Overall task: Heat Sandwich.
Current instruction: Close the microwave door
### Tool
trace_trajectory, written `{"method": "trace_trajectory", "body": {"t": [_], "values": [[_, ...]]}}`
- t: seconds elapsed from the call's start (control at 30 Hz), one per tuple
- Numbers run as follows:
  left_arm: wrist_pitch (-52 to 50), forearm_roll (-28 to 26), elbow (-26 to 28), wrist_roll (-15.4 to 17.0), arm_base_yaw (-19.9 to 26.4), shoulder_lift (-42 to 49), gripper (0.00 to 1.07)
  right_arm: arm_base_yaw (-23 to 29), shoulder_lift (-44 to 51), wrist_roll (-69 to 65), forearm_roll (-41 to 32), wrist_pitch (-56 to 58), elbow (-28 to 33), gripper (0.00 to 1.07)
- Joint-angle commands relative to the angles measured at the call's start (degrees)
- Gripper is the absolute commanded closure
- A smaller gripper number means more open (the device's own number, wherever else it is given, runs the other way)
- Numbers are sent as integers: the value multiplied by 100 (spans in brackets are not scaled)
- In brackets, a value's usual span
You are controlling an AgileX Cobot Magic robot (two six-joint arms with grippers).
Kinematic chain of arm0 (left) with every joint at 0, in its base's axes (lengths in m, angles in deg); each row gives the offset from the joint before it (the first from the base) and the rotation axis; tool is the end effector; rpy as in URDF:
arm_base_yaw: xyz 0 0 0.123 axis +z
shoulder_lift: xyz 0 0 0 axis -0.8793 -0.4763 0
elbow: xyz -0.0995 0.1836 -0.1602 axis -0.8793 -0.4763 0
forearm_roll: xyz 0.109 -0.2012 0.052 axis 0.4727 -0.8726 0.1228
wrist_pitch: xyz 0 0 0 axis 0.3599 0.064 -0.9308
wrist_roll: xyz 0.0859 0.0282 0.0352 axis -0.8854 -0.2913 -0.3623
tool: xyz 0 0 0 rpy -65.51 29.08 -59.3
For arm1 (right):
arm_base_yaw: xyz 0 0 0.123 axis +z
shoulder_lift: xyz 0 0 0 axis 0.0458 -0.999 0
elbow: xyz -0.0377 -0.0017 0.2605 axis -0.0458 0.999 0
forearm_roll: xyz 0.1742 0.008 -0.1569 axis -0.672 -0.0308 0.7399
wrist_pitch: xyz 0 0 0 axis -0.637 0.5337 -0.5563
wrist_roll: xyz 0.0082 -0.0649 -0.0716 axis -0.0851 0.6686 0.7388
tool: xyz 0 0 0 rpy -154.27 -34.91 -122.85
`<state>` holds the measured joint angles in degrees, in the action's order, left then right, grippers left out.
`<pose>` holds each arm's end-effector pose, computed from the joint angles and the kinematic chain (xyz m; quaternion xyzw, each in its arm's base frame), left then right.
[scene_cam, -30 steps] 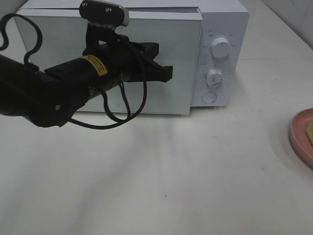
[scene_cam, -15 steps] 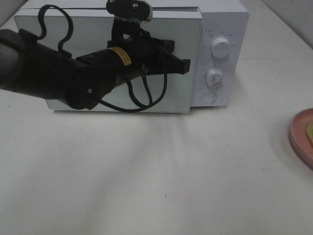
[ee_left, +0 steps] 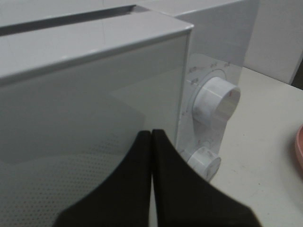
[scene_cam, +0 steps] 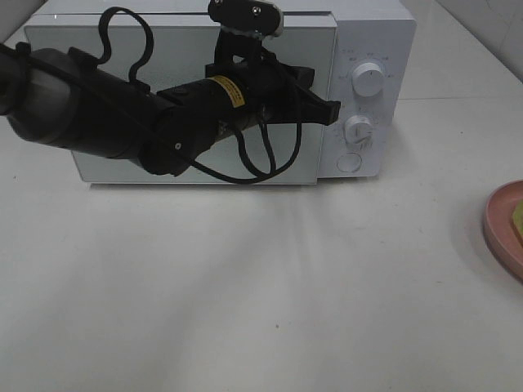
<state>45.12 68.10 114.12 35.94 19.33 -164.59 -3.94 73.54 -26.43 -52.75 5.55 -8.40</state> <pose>0.3266 -0.2946 0.1716 0.2543 0.7261 -0.2396 0.5922 0.0065 -0.0046 0.2693 0.0305 0.8456 -0.0201 0.5325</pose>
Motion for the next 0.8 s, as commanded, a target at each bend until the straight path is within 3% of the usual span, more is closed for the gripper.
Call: {"method": "trace_trajectory", "body": {"t": [0.03, 0.2, 0.8], "values": [[52, -390, 338, 34, 350, -103, 106, 11, 149, 57, -40, -34, 6, 31], [189, -390, 625, 34, 447, -206, 106, 11, 149, 57, -40, -34, 6, 31], [321, -350, 636, 34, 424, -206, 106, 11, 149, 63, -40, -34, 6, 31]]}}
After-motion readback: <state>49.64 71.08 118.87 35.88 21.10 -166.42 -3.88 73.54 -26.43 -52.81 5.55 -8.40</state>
